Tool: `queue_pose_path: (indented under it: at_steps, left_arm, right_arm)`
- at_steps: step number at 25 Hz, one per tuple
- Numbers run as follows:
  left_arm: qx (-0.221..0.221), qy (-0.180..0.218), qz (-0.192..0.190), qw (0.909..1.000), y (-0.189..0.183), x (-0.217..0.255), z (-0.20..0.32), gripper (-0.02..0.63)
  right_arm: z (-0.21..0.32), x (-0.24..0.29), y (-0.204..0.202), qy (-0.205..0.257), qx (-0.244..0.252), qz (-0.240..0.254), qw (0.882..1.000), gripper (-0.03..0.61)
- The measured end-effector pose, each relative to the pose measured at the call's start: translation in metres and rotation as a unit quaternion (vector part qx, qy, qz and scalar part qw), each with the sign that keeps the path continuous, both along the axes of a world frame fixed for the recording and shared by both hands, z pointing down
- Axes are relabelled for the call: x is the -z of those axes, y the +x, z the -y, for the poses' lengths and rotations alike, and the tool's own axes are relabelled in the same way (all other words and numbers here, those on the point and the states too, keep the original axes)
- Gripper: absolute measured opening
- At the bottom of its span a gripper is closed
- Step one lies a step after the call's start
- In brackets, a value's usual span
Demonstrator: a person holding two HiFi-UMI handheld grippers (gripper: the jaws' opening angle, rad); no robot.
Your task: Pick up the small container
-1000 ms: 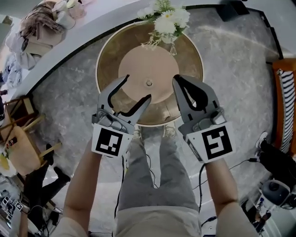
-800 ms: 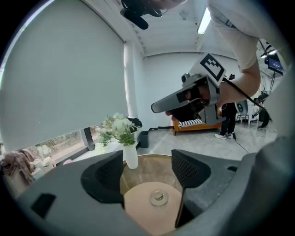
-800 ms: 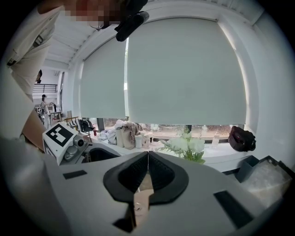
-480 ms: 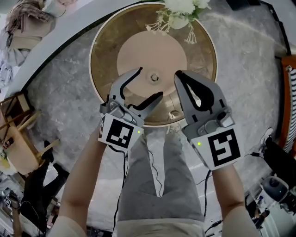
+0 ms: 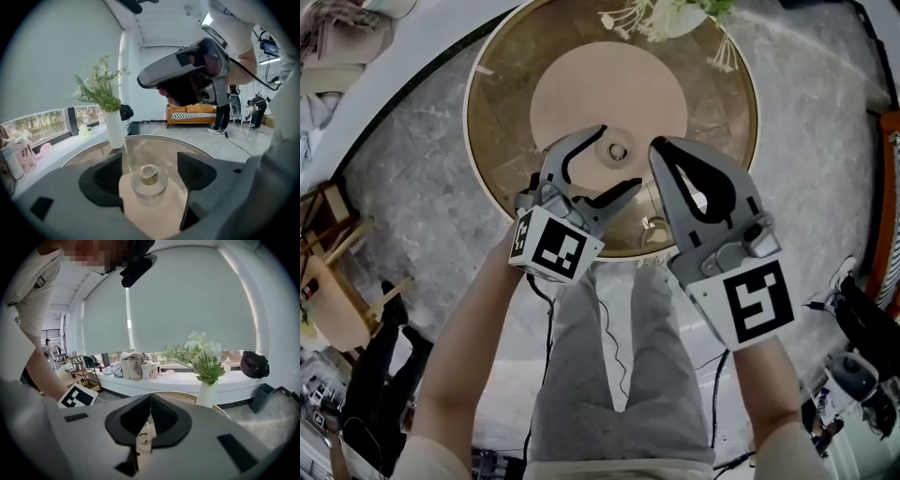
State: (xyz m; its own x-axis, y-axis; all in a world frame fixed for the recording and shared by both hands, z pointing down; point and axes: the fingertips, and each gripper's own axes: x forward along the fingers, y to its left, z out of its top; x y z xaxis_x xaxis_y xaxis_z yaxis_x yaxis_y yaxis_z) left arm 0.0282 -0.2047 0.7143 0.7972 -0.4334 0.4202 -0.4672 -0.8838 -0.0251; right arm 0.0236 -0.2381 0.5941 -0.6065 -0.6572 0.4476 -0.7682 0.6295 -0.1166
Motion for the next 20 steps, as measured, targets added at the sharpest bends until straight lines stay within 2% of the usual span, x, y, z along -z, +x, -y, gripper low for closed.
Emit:
queue_pose_path:
  at_steps: [8, 11, 20]
  left_arm:
    - [-0.001, -0.046, 0.021, 0.9987, -0.001, -0.044, 0.001, 0.348]
    - [0.003, -0.053, 0.037, 0.9979, -0.002, -0.058, 0.004, 0.35]
    - [-0.014, -0.052, 0.025, 0.9982, 0.015, -0.072, 0.01, 0.35]
  right_arm:
    - [0.0, -0.027, -0.005, -0.015, -0.002, 0.003, 1.0, 0.008]
    - [-0.001, -0.036, -0.007, -0.021, -0.001, 0.003, 1.0, 0.008]
    - [0.0, -0.063, 0.002, -0.032, -0.013, 0.0, 0.999, 0.008]
